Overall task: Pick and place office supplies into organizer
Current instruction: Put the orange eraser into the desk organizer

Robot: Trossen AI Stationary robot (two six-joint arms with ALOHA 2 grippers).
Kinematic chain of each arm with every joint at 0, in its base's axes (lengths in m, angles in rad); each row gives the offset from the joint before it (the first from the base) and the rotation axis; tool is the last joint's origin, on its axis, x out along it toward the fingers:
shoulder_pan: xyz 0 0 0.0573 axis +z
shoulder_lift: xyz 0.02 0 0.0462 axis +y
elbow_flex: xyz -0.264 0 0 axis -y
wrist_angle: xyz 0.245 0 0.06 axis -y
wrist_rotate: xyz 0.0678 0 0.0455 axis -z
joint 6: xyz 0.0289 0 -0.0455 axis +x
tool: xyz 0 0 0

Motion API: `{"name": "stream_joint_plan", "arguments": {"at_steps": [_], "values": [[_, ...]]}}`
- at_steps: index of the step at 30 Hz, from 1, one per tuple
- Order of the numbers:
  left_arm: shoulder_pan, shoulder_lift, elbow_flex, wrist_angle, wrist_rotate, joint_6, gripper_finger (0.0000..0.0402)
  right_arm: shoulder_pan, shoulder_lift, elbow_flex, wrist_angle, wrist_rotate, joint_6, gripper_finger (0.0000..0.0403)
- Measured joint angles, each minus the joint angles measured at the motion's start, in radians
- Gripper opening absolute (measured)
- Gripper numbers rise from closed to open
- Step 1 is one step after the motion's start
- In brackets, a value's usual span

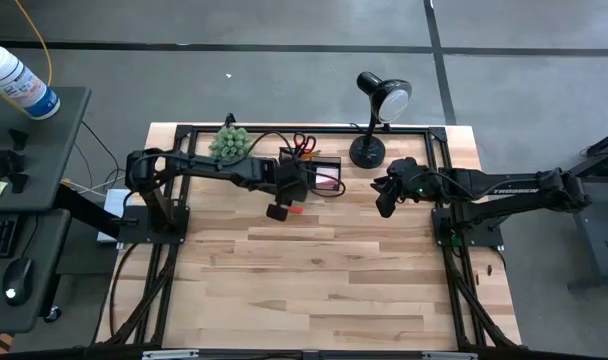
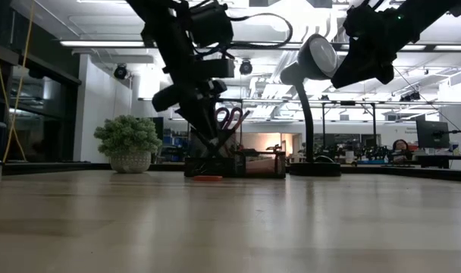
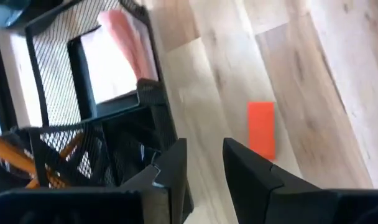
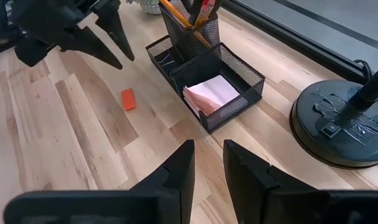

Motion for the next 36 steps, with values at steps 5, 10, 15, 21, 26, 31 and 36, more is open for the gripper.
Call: {"name": "stream_joint_plan", "arguments": {"at_steps": [5, 10, 15, 21, 26, 31, 36], "values": [[-0.018, -0.001, 0.002, 0.036, 0.021, 0.019, 0.0097, 0.0, 0.0, 0.0, 0.0, -0.001, -0.016, 0.0078], [-0.016, 0.003, -0.001, 0.029, -0.016, 0.052, 0.0107, 0.0, 0.0, 0.0, 0.0, -0.001, -0.018, 0.0078], [-0.022, 0.005, -0.002, 0.027, -0.062, 0.083, 0.0106, 0.0, 0.0, 0.0, 0.0, -0.006, -0.018, 0.0078], [-0.022, 0.008, -0.003, 0.025, -0.142, 0.124, 0.0108, 0.0, 0.0, 0.0, 0.0, -0.009, -0.018, 0.0078], [-0.022, 0.008, -0.003, 0.026, -0.3, 0.17, 0.0103, 0.0, 0.0, 0.0, 0.0, -0.009, -0.016, 0.0078], [-0.021, 0.008, 0.018, -0.011, -0.449, 0.179, 0.01, 0.0, 0.0, 0.0, 0.0, -0.01, -0.001, 0.0078], [-0.023, 0.007, 0.104, -0.078, -0.505, 0.176, 0.0101, 0.0, 0.0, 0.0, 0.0, -0.021, 0.004, 0.0078]]}}
